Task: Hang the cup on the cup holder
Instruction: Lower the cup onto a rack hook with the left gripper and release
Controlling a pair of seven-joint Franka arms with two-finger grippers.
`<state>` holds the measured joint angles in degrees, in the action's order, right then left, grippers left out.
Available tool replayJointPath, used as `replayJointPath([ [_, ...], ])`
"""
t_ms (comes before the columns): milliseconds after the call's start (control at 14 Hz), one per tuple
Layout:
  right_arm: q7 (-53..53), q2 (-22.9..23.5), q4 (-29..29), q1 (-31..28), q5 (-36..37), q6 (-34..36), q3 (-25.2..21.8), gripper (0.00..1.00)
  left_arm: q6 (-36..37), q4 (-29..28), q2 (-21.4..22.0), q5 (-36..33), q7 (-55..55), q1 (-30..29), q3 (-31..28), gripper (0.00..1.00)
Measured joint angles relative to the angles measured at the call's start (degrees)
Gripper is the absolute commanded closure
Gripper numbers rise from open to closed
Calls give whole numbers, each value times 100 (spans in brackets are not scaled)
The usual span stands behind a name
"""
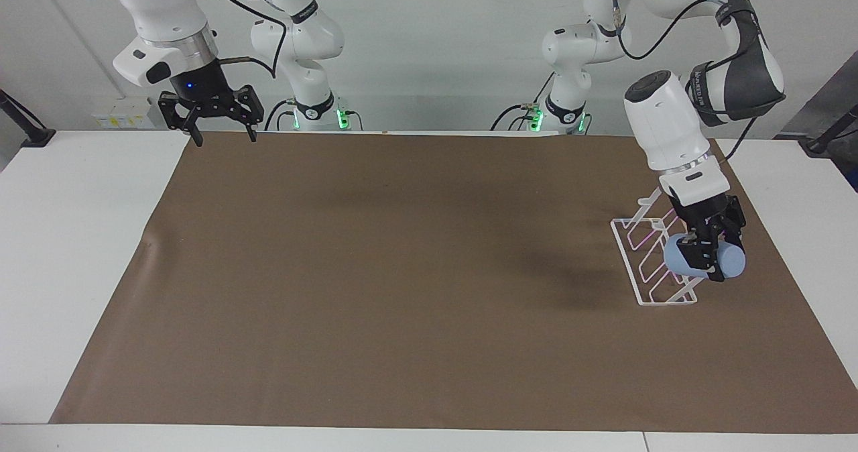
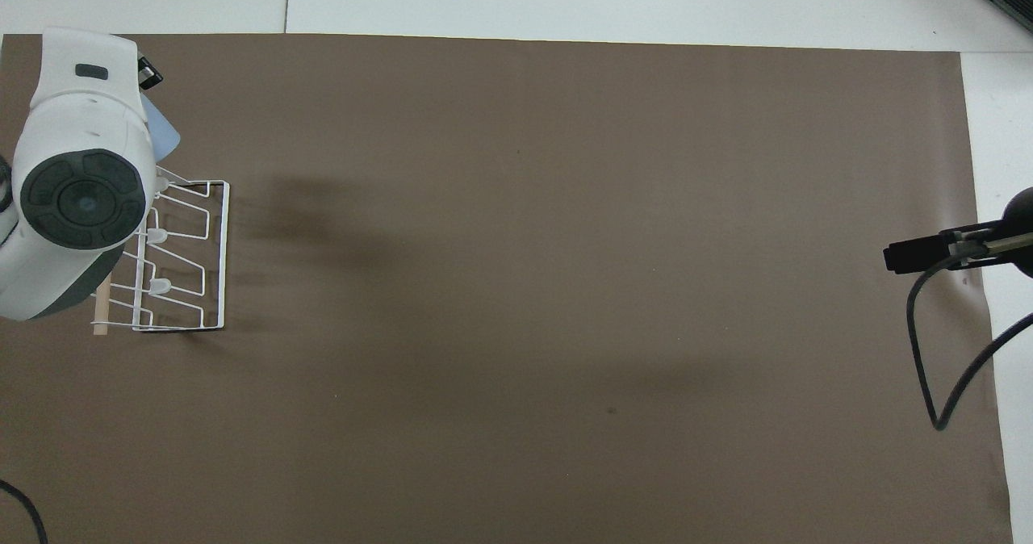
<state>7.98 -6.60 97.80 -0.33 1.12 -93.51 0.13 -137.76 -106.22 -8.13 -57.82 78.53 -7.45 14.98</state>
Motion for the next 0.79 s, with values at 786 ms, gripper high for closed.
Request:
replayJointPath([
  [786,0,706,-636,16,43,-96,-108,0,-495,-424,16,-521,341,-251,13,100],
])
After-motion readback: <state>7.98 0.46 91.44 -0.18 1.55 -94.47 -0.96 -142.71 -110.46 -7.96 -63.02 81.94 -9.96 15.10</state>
